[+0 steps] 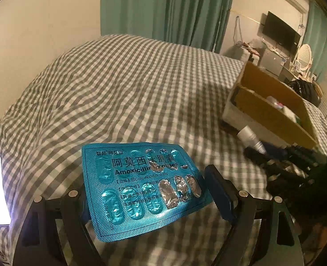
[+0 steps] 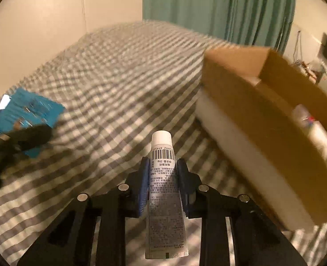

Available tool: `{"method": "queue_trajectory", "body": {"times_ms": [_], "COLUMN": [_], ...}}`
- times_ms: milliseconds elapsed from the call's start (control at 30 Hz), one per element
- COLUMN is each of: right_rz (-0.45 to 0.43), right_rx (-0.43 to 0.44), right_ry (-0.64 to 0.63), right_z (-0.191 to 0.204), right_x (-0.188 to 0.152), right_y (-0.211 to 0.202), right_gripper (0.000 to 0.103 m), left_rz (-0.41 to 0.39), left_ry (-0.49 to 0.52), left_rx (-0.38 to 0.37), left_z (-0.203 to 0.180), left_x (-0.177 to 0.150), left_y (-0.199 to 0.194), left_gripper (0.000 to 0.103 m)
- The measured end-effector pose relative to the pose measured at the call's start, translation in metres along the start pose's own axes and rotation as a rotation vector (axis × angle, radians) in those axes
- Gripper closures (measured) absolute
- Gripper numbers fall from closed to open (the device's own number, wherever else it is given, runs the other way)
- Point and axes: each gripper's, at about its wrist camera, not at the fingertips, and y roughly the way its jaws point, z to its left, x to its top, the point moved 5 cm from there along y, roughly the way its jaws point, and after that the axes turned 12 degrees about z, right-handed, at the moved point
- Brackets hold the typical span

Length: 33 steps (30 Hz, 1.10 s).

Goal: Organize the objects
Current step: 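Carry blister pack and ointment tube into the box and release both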

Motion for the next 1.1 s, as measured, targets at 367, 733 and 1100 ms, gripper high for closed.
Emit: {"method": "queue_trajectory", "body": {"times_ms": [367, 733, 1100], "right_rz": [-0.261, -0.347, -0.229], "right_rx": [-0.079, -0.086, -0.026], "right_ry": [0.13, 0.274, 0.342], "right_z": [-0.077, -0.17, -0.2], "right_x": [0.02, 0.057, 0.065], "right_y": [-0.159, -0.209, -0.117], "right_gripper": [0.079, 0.079, 0.078], "left_rz": [-0.192, -0.213, -0.12], "left_ry": [0.202, 0.331, 0.376], "left_rx": [-0.134, -0.182, -0.161], "left_z": [-0.109, -0.204, -0.23], "left_x": [0.082, 0.15, 0.145], "left_y": [-0.07, -0.029, 0.041], "left_gripper": [0.016, 0.016, 0.007]}}
